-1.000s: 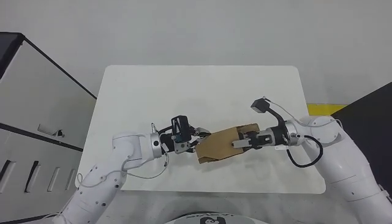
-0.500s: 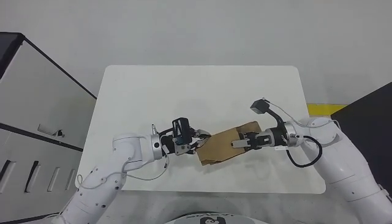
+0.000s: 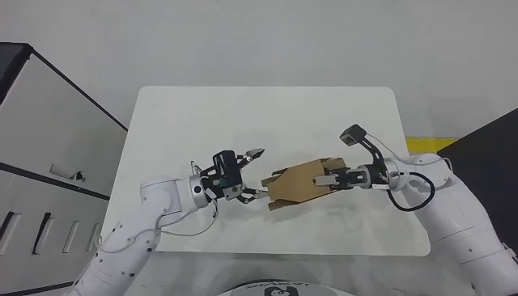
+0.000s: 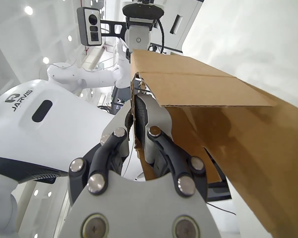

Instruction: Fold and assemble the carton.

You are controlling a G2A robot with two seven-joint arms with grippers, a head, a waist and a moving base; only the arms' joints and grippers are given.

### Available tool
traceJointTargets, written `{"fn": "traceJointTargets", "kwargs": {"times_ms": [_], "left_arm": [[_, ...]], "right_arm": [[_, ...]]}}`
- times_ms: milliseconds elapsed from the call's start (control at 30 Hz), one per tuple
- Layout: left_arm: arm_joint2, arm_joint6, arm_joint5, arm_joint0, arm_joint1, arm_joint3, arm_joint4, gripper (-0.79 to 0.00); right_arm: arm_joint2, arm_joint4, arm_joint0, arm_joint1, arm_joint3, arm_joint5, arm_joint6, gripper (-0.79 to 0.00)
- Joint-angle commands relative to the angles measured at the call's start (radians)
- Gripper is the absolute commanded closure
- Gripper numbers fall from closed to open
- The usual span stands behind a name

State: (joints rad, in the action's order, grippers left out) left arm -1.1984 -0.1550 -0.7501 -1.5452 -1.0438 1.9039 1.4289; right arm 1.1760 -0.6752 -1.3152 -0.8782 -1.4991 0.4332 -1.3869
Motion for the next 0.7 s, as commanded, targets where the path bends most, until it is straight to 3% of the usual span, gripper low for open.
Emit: {"fn": "traceJointTargets", "kwargs": {"times_ms": [0, 333, 433, 667], "left_arm": [[-0.016, -0.004, 0.009, -0.012, 0.003, 0.002, 0.005, -0.785], [-0.037, -0.01, 0.026, -0.03, 0.006, 0.015, 0.003, -0.785], [-0.03, -0.005, 0.039, -0.029, 0.006, 0.023, 0.006, -0.785], [-0.046, -0.004, 0.041, -0.033, 0.01, 0.038, 0.014, -0.785]], "right_arm": [[0.008, -0.024, 0.0, 0.002, 0.012, -0.004, -0.004, 0.0], [0.015, -0.049, 0.002, 0.003, 0.022, -0.012, -0.012, 0.0], [0.007, -0.071, 0.003, -0.001, 0.043, -0.063, 0.005, 0.0], [-0.002, -0.18, 0.043, -0.012, 0.152, -0.096, -0.079, 0.0]]}}
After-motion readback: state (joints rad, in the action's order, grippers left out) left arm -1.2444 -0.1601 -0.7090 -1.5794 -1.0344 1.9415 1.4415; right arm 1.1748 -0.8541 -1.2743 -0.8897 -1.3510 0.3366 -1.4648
